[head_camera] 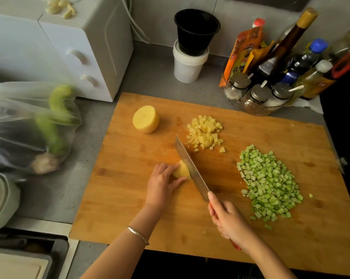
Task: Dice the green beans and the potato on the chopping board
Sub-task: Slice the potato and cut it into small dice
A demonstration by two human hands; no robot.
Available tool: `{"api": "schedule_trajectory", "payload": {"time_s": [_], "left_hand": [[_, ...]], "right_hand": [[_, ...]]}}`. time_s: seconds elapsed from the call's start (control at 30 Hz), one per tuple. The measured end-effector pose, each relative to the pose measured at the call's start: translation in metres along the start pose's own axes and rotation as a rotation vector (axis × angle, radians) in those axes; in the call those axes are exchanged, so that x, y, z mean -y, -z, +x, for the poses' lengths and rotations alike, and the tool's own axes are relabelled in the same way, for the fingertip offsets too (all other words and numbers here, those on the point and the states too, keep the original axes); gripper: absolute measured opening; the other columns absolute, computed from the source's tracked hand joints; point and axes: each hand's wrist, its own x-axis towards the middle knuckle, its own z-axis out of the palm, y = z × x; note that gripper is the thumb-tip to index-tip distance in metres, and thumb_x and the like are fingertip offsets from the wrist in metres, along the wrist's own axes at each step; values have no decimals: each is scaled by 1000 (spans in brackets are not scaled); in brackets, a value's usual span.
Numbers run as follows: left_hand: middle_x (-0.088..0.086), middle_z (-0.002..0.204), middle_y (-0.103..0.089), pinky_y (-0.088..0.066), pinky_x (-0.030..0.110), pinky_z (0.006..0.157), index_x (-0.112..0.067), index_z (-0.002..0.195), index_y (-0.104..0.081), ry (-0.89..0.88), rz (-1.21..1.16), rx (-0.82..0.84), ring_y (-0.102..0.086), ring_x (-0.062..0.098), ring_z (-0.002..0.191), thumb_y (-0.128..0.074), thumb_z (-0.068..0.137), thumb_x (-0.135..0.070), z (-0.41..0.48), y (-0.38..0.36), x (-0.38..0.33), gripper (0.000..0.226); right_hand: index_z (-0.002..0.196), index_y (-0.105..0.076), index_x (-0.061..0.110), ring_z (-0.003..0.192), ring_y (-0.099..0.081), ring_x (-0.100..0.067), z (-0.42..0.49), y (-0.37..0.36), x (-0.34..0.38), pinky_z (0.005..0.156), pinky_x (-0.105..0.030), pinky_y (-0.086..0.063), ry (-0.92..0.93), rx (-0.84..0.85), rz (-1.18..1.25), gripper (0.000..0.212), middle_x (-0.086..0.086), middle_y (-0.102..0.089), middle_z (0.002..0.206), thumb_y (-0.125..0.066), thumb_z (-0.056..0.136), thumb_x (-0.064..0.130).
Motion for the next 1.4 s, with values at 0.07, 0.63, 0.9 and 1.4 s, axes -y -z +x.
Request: {"api": "schedule_trajectory", "payload": {"time_s": [0.07,0.63,0.9,1.4], "left_hand": [[0,90,-60,-39,19,77,-11,112,-67,-16,28,12,-47,13,85,-66,76,-46,-2,2,2,50],[-6,92,-59,-42,18,76,-15,100,-66,187,-124,-93,-50,7,87,-80,70,-35,-4,-17,-19,39],[-10,101,-61,-31,23,82,-23,110,-65,207,-40,-116,-46,10,96,-52,86,-54,-6,-14,-21,41],[-9,91,-61,-25,23,75,-23,96,-71,250,24,-151,-46,14,89,-66,85,-38,-5,-17,-21,19]], "right_hand": [[71,-45,11,36,-27,-7,0,2,0,39,-17,-24,23,6,-21,49,6,-31,47,-37,97,51],[67,-44,16,36,-32,-4,4,8,-12,42,-16,-25,62,-47,-115,57,7,-36,44,-32,81,69],[69,-44,13,34,-31,-4,4,11,-13,38,-14,-25,64,-26,-68,54,8,-35,44,-36,86,64],[69,-44,13,38,-29,-6,6,7,1,40,-15,-24,140,-72,-5,58,3,-33,49,-31,85,66]]}}
